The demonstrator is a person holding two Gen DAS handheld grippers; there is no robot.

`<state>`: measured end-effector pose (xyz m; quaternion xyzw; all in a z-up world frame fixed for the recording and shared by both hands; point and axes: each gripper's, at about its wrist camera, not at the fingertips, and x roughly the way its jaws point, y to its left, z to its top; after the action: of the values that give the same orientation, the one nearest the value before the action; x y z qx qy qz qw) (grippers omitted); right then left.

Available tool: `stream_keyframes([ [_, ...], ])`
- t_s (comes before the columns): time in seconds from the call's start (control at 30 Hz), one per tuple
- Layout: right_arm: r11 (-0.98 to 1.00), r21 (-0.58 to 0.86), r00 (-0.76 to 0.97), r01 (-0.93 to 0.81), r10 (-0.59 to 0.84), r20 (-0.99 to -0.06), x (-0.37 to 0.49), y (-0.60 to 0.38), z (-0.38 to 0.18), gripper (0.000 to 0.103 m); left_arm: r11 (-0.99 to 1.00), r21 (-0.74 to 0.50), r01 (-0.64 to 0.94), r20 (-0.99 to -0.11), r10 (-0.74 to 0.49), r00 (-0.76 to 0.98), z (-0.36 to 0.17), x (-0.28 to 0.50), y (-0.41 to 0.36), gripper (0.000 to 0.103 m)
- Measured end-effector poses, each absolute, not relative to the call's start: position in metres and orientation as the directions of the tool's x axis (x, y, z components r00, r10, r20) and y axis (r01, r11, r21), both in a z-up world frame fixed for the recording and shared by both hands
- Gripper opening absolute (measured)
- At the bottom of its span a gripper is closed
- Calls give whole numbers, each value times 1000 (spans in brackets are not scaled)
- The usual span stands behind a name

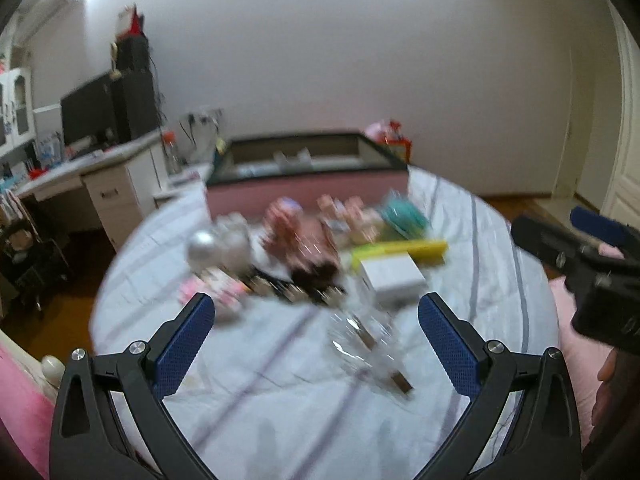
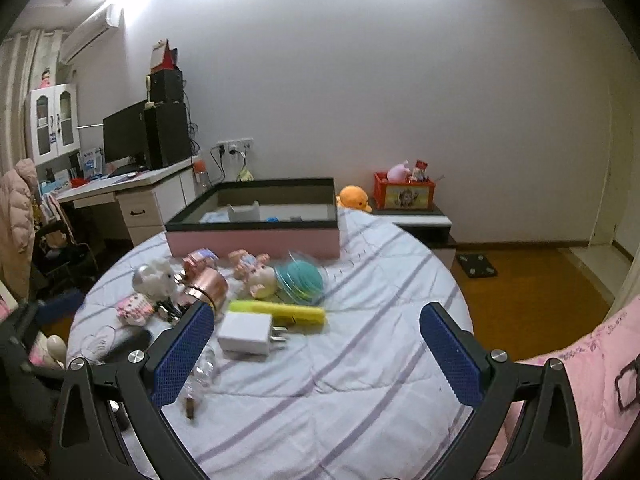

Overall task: Organize rigid objects
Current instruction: 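Grasp the glass jar with the left gripper while the right gripper grasps the white charger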

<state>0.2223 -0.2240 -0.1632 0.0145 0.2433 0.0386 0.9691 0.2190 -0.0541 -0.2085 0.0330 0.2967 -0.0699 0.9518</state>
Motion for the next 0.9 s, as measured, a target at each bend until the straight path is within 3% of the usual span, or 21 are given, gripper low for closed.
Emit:
stream_keyframes([
  [0.4,994,111,816,-19,80,-572,242,-260,-197,103,992,33,119,-676,-66,734,-240,249,-71,101],
  [0.43,993,115,812,-19,82,-578,243,-260,-199,103,992,37,122,-684,-63,726,-243,251,-72,98],
  [0.47,993,116,808,-18,83,-583,245,-260,-200,103,991,41,127,-694,-63,718,-245,253,-72,86],
  [0.5,993,115,804,-20,84,-588,246,-259,-202,103,990,36,133,-699,-71,712,-247,256,-72,66],
  [0.57,993,116,794,-23,89,-601,250,-257,-205,103,988,20,155,-709,-95,699,-250,258,-71,53],
  [0.9,992,110,742,-66,122,-659,268,-228,-214,103,985,-7,174,-683,-132,719,-232,244,-40,53],
])
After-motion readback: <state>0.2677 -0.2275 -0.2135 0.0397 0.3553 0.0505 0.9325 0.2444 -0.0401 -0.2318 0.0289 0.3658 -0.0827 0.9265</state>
